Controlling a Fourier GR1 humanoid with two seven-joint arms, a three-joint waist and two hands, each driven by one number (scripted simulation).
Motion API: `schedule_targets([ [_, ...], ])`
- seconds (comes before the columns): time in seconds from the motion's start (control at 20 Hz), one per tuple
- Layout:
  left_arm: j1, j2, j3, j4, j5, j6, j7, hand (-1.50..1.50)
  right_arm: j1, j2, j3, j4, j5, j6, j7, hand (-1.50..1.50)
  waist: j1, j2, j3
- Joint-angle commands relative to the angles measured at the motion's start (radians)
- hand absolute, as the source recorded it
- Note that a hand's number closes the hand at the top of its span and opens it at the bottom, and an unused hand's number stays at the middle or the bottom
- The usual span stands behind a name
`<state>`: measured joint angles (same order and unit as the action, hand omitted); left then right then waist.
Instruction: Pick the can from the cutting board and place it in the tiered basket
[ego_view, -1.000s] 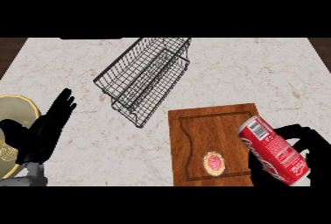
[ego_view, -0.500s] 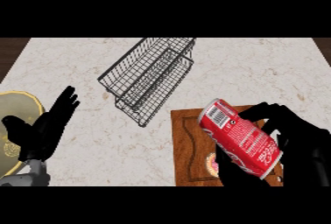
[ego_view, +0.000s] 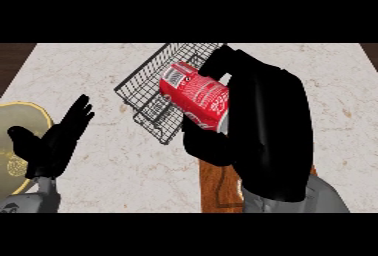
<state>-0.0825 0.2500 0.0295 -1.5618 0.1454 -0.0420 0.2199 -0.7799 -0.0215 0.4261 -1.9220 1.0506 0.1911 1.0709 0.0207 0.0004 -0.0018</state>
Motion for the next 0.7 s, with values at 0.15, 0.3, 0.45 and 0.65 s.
schedule_targets([
  [0.15,-0.031,0.031,0.028,-0.008,0.018,-0.027,0.04,0.0,-0.247,0.021,-0.04,0.344,-0.09,-0.15,0.12,1.5,0.013,0.003,0.001],
  [0.3,0.007,0.012,0.023,0.013,0.01,-0.038,-0.024,0.0,-0.286,0.021,-0.043,0.386,-0.14,-0.135,0.16,1.5,0.003,0.001,0.0],
  [0.45,-0.023,-0.005,0.004,-0.002,-0.013,-0.003,0.035,0.0,-0.222,0.021,0.028,0.437,-0.123,-0.239,0.164,1.5,-0.001,0.0,0.001],
  [0.65,-0.036,-0.002,0.032,0.026,0.001,-0.016,-0.001,0.0,-0.329,0.021,-0.041,0.574,-0.167,-0.266,0.147,1.5,0.002,0.002,0.001],
])
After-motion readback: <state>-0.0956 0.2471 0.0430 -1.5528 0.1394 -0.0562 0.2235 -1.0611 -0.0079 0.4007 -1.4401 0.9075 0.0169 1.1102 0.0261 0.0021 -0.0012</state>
